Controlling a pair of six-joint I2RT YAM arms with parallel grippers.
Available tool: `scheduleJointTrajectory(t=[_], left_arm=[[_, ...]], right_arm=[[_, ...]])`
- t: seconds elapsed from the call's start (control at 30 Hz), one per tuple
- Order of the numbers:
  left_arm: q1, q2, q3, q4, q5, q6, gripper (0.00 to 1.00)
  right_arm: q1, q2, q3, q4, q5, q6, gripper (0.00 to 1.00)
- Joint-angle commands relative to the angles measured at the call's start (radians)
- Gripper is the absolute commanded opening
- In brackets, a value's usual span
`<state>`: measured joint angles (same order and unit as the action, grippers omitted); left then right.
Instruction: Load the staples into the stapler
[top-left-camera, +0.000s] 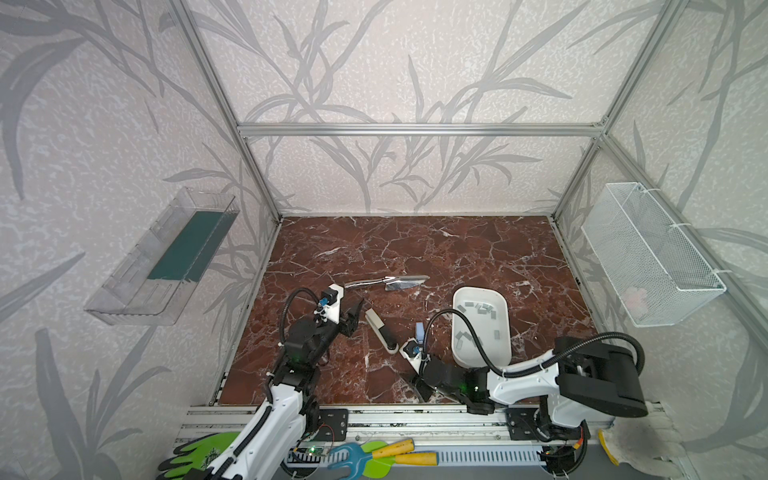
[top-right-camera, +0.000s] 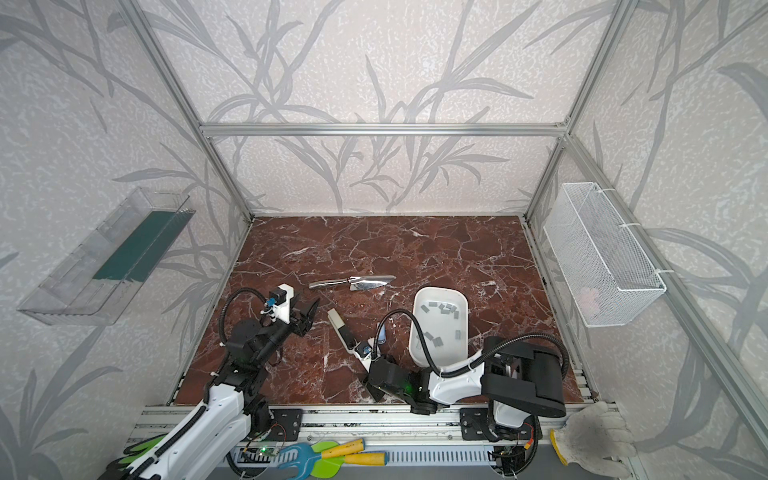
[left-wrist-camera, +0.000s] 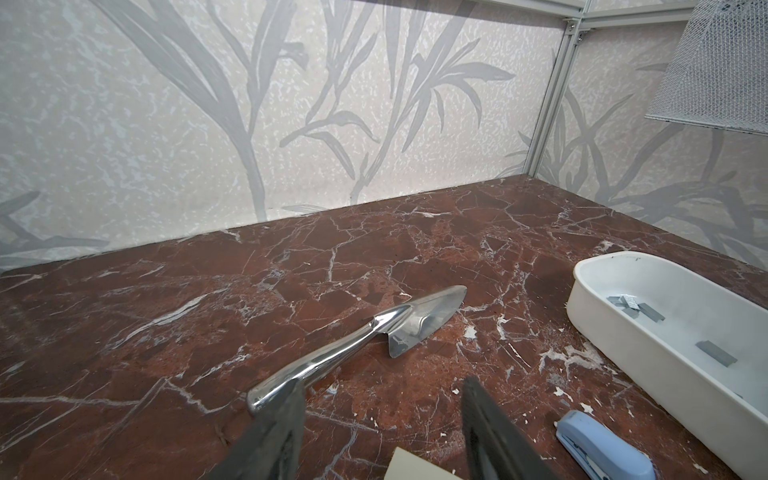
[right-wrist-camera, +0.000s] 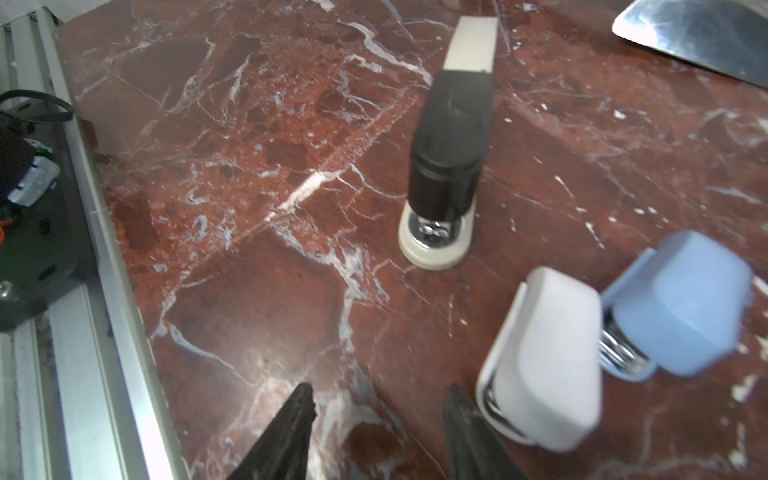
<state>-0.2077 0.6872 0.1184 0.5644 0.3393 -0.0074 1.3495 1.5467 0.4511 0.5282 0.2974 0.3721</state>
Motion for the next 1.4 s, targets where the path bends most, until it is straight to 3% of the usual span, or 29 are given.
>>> scheduleJointTrajectory(t=[0.0,0.17,0.33,0.53,0.63,0.77,0.83,0.9,1.0,1.1,1.27,1.37], left_arm=[[-0.004,0.018,0.045,0.045,0.032,0.029,0.61],[-0.009,0.027,0.05,0.04,0.033,0.031,0.62],[-0.012,0.069,0.083,0.054,0.01,0.072,0.62],[-0.012,0.156,0.178,0.108,0.151,0.161,0.62],[-0.013,0.208,0.226,0.156,0.147,0.198,0.61],[-0.012,0.298,0.377,0.034,0.187,0.255,0.59],[-0.012,0.322,0.434,-0.05,0.279,0.242,0.57],[-0.012,0.333,0.411,-0.019,0.372,0.224,0.56],[-0.012,0.324,0.245,0.224,0.374,0.131,0.55],[-0.012,0.319,0.094,0.411,0.279,0.065,0.55],[-0.012,0.276,0.127,0.131,0.16,0.078,0.53],[-0.012,0.236,0.114,0.146,0.054,0.016,0.54]], right_arm=[[0.008,-0.115,-0.045,-0.016,0.093,0.022,0.53],[-0.001,-0.213,-0.121,-0.092,0.213,0.077,0.63],[-0.069,-0.218,-0.153,-0.099,0.223,0.129,0.65],[-0.093,-0.237,-0.181,-0.125,0.325,0.166,0.66],[-0.094,-0.297,-0.22,-0.107,0.339,0.164,0.69],[-0.091,-0.405,-0.235,-0.054,0.239,0.036,0.69],[-0.075,-0.439,-0.205,-0.051,0.18,-0.04,0.69],[-0.035,-0.45,-0.162,-0.041,0.153,-0.105,0.69],[-0.008,-0.389,-0.097,-0.007,0.106,-0.13,0.69],[-0.008,-0.242,-0.01,0.033,0.062,-0.124,0.69],[-0.008,0.015,0.142,0.083,0.087,-0.092,0.69],[-0.027,0.146,0.191,0.158,0.132,-0.084,0.72]])
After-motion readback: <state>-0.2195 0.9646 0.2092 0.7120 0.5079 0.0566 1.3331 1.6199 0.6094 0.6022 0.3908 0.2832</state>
